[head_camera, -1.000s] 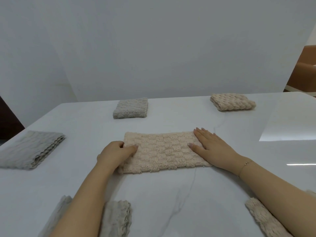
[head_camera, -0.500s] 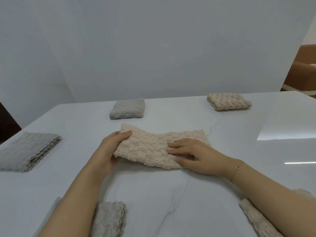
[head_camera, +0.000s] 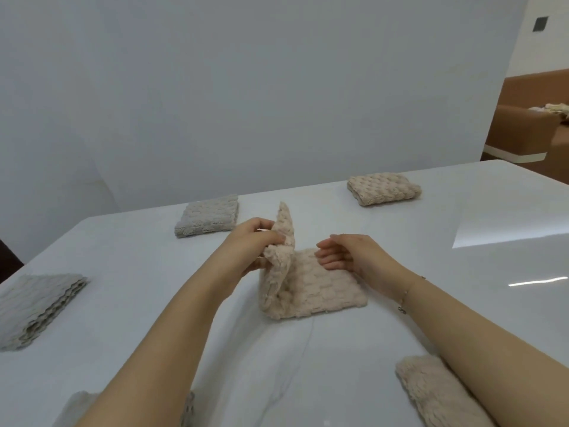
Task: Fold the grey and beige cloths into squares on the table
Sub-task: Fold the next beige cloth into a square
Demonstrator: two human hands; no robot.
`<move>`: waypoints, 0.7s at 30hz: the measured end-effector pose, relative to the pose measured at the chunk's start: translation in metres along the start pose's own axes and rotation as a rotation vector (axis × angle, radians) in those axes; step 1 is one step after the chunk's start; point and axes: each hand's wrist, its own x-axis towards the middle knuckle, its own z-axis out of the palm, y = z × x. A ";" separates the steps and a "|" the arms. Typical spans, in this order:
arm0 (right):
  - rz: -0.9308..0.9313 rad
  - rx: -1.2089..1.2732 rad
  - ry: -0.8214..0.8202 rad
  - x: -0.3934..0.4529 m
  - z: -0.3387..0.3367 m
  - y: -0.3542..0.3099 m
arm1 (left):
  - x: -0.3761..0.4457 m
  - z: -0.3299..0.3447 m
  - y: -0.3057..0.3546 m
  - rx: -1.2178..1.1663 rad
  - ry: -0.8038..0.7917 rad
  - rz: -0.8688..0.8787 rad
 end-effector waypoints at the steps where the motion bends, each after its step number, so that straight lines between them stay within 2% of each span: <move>1: 0.015 -0.002 0.001 0.000 -0.001 -0.001 | 0.001 0.008 -0.001 0.024 -0.008 0.002; 7: 0.046 -0.134 0.038 0.003 -0.001 0.004 | -0.002 0.023 -0.024 0.066 -0.217 0.146; 11: -0.024 -0.201 0.016 0.000 -0.001 0.008 | -0.006 0.001 -0.040 0.115 -0.048 0.324; 13: -0.039 -0.226 0.032 -0.001 0.001 0.009 | -0.008 -0.008 -0.055 0.196 -0.019 0.356; 16: -0.065 -0.211 0.071 -0.001 0.007 0.010 | -0.013 -0.008 -0.076 0.400 -0.073 0.389; 19: -0.125 -0.165 0.126 0.000 0.007 0.012 | -0.008 0.000 -0.090 0.669 -0.124 0.503; 21: -0.139 -0.139 0.138 0.000 0.005 0.012 | -0.006 0.005 -0.093 0.730 -0.137 0.563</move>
